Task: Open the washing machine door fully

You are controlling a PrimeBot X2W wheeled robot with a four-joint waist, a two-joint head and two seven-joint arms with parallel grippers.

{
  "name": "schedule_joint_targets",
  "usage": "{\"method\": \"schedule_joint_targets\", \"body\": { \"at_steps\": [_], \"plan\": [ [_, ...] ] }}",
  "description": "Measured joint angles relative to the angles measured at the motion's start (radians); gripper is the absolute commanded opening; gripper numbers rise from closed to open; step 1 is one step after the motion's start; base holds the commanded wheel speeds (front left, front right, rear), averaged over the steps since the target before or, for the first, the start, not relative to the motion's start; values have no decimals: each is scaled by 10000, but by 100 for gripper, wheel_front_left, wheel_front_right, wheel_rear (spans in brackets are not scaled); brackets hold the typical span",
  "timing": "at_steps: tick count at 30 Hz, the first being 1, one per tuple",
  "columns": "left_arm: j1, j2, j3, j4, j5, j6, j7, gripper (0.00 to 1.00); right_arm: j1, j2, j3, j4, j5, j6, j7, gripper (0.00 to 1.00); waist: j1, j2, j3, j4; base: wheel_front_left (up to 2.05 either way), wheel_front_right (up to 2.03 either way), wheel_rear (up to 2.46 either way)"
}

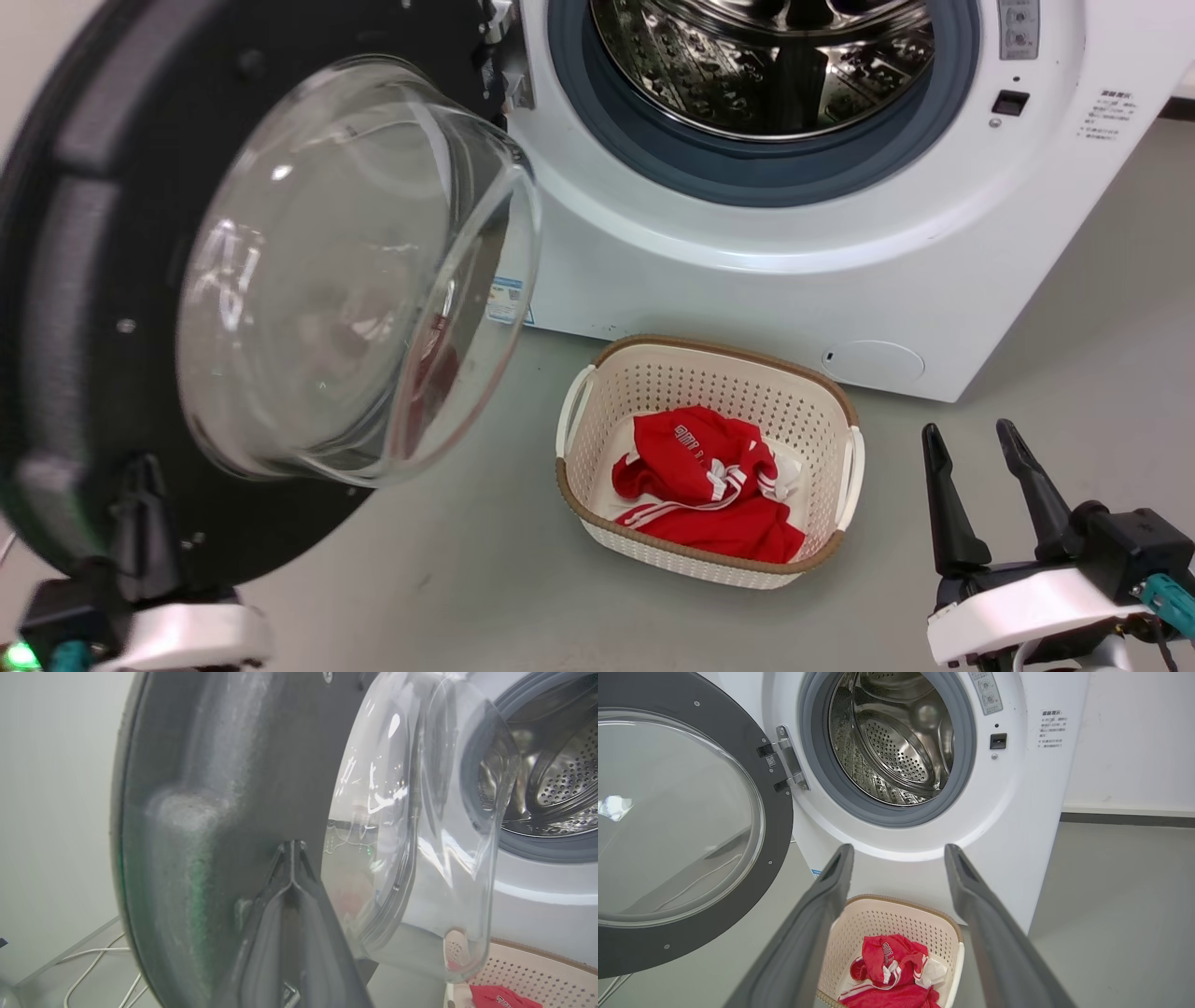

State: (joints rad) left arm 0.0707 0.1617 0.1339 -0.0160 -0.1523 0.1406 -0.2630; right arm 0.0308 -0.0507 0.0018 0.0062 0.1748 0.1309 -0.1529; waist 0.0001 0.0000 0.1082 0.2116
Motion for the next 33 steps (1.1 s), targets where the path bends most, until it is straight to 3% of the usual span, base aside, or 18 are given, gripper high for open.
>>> {"method": "schedule_joint_targets", "body": {
  "at_steps": [7,16,20,26,33],
  "plan": [
    [-831,665,1267,1001,-121,-412,-2,0,-123,-2,-79,-75,-48,0,40,100,0,0,373,-264,0,0,0],
    [-2110,1776,2406,3127,-330,-1127,-2,0,-314,0,-79,-86,-100,0,25,100,0,0,661,-454,0,0,0],
    [-2601,2019,2773,3595,-263,-1244,0,0,-315,0,-90,-71,-107,0,-13,100,1,0,685,-516,0,0,0],
    [-2739,1975,3137,3774,12,-1335,0,0,-315,-2,-102,2,-107,0,-50,100,0,0,569,-618,0,0,0],
    [-1699,1139,3361,2777,366,-1358,0,0,-168,0,-90,265,38,0,-222,100,0,0,27,-717,0,0,0]
  ]
}}
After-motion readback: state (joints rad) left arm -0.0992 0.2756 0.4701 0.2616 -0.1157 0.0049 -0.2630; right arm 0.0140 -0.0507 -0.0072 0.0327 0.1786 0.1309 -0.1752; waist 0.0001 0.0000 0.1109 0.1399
